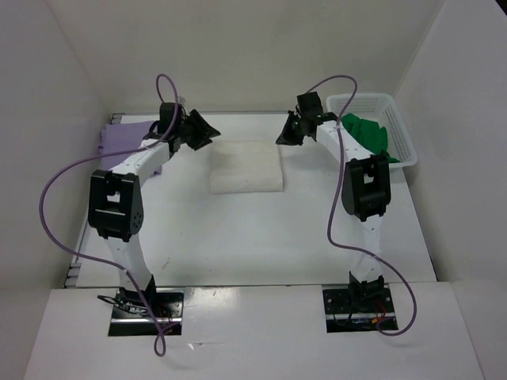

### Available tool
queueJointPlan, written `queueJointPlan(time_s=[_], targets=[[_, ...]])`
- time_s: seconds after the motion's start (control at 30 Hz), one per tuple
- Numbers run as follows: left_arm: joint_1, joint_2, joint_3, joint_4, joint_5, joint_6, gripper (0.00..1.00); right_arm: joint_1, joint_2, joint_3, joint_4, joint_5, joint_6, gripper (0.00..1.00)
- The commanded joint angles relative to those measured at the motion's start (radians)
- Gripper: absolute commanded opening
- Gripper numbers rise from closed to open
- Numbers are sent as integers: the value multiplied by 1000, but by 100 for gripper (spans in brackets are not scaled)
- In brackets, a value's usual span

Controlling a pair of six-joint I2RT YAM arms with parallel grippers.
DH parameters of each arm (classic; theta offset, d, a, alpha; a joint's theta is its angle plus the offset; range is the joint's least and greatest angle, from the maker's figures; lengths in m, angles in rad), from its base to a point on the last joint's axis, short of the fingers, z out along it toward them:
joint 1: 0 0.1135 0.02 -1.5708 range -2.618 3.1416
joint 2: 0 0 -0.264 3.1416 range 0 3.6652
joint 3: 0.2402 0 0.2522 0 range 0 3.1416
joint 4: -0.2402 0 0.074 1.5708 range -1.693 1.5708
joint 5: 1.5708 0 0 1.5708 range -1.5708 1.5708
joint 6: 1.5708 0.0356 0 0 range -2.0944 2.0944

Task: Fold and stack the t-shirts
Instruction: Fold the long partially folded tshirt into a neat square, then put the neatly folded tshirt into the corner of the board with the left arm

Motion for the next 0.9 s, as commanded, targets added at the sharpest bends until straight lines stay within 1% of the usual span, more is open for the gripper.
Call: queueJointPlan(time_s=[0.0,0.03,0.07,0.1,0.13,0.17,0.27,0.33,0.4,0.47,0.57,0.67,0.7,0.73,0.77,0.8,0.83,0.87], targets=[[-112,-36,-99,82,70,3,55,27,-115,-170,88,-114,5,2],[-112,-36,-162,111,80,3,55,38,-124,-206,99,-167,5,1],[-121,-36,-196,130,89,3,55,38,-124,-236,110,-188,5,1],[-121,-36,-228,143,89,3,55,47,-124,-302,137,-203,-4,1],[-121,-36,-254,153,89,27,55,47,-124,-333,154,-229,-4,0],[-121,-36,-299,153,46,49,55,47,-124,-391,170,-238,5,0],[-121,-27,-389,141,20,83,55,47,-124,-486,234,-229,19,0],[-121,-27,-435,141,11,83,55,47,-112,-514,254,-220,19,0],[-121,-27,-515,165,11,57,55,47,-112,-549,254,-177,19,0],[-121,-54,-561,165,20,32,55,47,-151,-591,245,-127,10,0],[-130,-117,-668,165,20,6,55,47,-205,-671,236,-102,-1,0],[-130,-166,-734,110,8,6,55,47,-234,-723,210,-91,-13,0],[-130,-185,-751,101,42,6,57,58,-244,-723,210,-91,-22,0],[-130,-236,-767,89,43,6,57,58,-253,-737,196,-91,-22,2],[-130,-269,-779,63,52,6,61,58,-274,-746,184,-91,-22,3],[-130,-306,-779,47,52,6,62,58,-288,-746,183,-91,-32,5],[-130,-382,-770,27,35,6,64,58,-300,-746,183,-109,-32,8],[-121,-418,-753,-15,26,18,65,58,-326,-746,162,-119,-32,9]])
